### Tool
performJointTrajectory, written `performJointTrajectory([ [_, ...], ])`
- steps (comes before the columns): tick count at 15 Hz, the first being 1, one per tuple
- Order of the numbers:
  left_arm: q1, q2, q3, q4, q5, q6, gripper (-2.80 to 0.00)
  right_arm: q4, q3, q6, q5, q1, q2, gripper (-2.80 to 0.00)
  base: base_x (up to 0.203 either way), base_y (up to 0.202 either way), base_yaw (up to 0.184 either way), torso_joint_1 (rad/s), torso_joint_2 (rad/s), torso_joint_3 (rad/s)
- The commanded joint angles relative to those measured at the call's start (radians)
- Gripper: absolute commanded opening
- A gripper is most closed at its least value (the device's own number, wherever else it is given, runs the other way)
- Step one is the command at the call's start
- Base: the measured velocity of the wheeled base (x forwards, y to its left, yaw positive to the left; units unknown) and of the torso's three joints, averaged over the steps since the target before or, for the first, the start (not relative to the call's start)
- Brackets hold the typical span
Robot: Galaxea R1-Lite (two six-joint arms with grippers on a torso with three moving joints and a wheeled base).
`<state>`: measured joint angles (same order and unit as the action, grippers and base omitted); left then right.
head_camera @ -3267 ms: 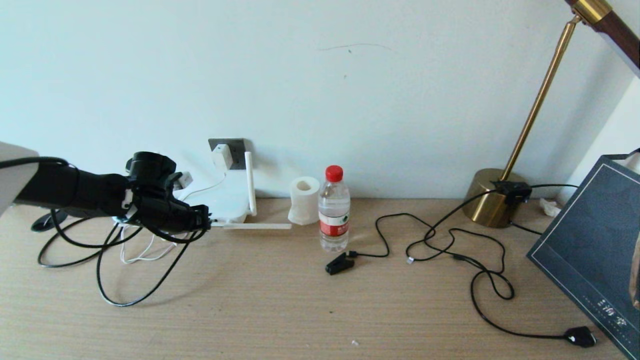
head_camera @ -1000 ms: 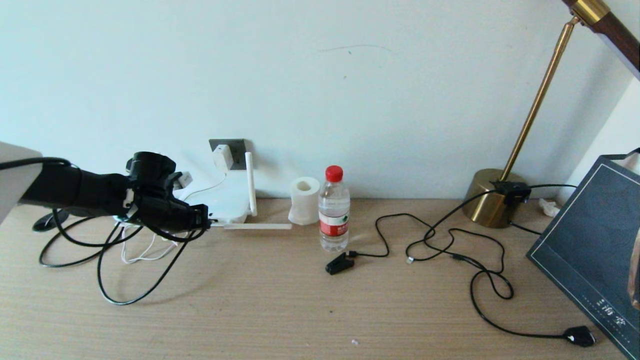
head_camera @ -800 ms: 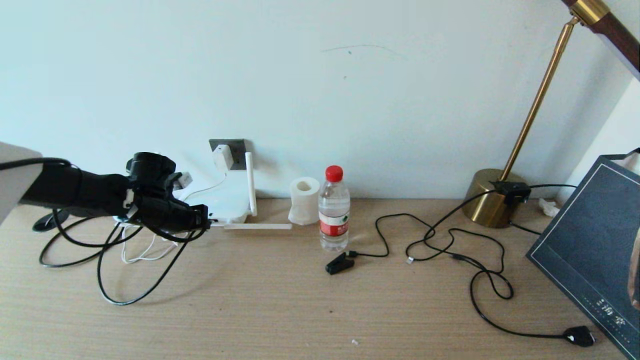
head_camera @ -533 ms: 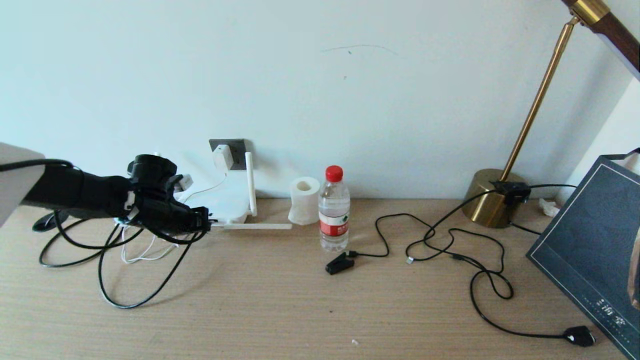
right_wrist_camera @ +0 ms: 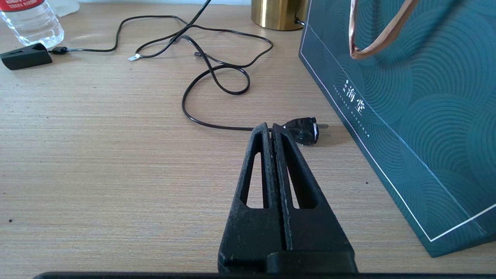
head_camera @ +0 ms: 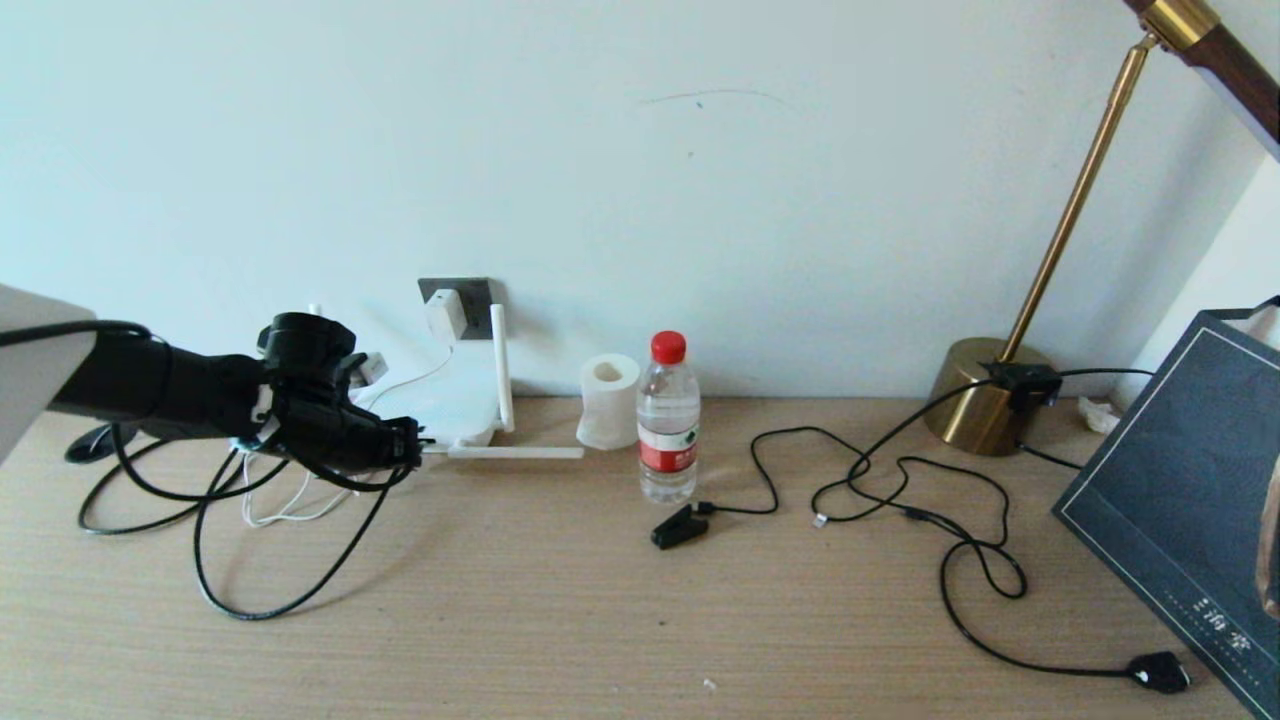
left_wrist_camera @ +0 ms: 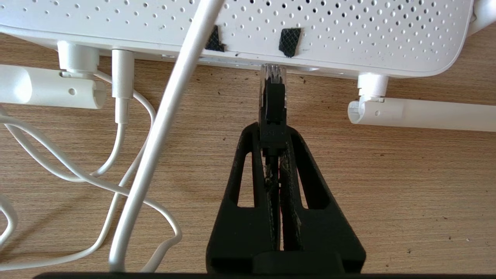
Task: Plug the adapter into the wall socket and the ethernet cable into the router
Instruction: Align cable and router interface
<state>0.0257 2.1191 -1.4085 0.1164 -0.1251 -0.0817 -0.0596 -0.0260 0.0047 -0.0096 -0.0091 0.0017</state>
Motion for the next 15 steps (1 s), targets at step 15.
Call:
performJointTrajectory([
  [15,-0.001,-0.033,0.011,0.010,0.001,0.039,-2.80,0.000,0.000,0.001,0.000,0.000,0.001,-2.80,0.000,0.000,0.000,0.000,0.00,0.000],
])
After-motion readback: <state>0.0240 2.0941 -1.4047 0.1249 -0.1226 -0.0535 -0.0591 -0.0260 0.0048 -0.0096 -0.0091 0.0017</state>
